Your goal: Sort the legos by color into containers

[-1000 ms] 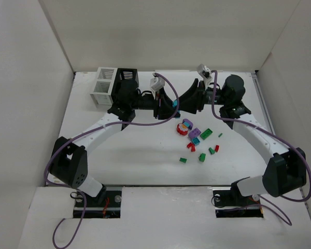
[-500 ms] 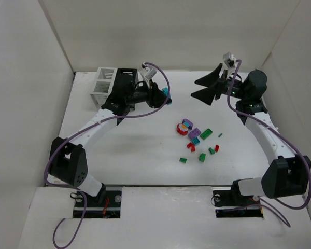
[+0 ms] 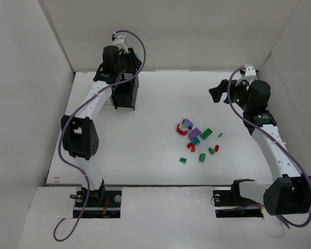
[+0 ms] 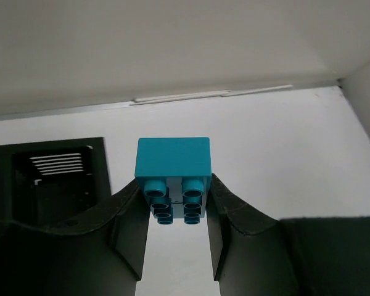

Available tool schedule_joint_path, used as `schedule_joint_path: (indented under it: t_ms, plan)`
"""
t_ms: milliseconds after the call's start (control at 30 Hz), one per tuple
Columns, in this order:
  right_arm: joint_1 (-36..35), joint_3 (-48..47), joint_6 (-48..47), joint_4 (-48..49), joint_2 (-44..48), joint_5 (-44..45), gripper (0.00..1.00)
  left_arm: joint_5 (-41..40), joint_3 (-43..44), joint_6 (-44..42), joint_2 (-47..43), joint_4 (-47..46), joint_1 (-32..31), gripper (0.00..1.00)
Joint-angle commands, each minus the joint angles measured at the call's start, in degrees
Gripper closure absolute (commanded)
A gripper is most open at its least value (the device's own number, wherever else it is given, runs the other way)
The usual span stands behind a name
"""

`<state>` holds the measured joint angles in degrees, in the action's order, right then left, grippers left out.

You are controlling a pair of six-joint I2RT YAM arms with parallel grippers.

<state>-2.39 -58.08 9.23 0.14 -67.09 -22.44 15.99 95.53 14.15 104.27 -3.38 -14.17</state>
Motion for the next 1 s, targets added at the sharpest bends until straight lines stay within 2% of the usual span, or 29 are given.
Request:
schedule_joint_path:
  t_ms: [0,233,300,433,500,567,633,700,733,967]
  plan:
    - [-0.51,1.13,-3.52,-4.71,1.08,10.92,0.00,-4.74,6.94,2.28,6.70,3.11,2.74,0.96]
    - [0.02,0.61,-4.05,-7.44,-1.90,15.22,0.00,-15.28,22.50,4.48,18.85,8.03,3.89,0.96]
    - [0.02,0.08,-4.05,-8.05,-2.69,15.23,0.00,-17.30,23.39,4.48,19.65,8.04,4.42,0.95]
    - [0.02,-1.06,-4.58,-9.11,-4.28,15.23,0.00,-18.54,23.92,3.78,20.88,7.33,4.42,0.85]
    - [0.02,-1.07,-4.58,-9.72,-5.59,15.23,0.00,-19.24,23.92,3.78,21.42,7.33,4.42,0.75]
    - [0.02,-1.67,-4.58,-9.72,-6.12,15.23,0.00,-19.24,23.92,3.78,22.46,7.33,4.42,0.70]
    - [0.02,-1.68,-4.58,-10.25,-6.12,15.23,0.00,-18.63,23.92,3.25,22.47,7.33,4.42,0.52]
    - [0.02,-2.20,-4.58,-10.77,-6.65,15.23,0.00,-18.63,23.92,3.25,22.99,7.86,4.42,0.45]
    - [0.02,-2.21,-4.58,-11.39,-6.65,15.23,0.00,-19.32,23.92,3.25,23.00,7.86,4.42,0.35]
    - [0.02,-2.74,-5.10,-13.41,-6.65,15.23,0.00,-18.02,22.60,3.25,20.98,8.47,4.42,0.16]
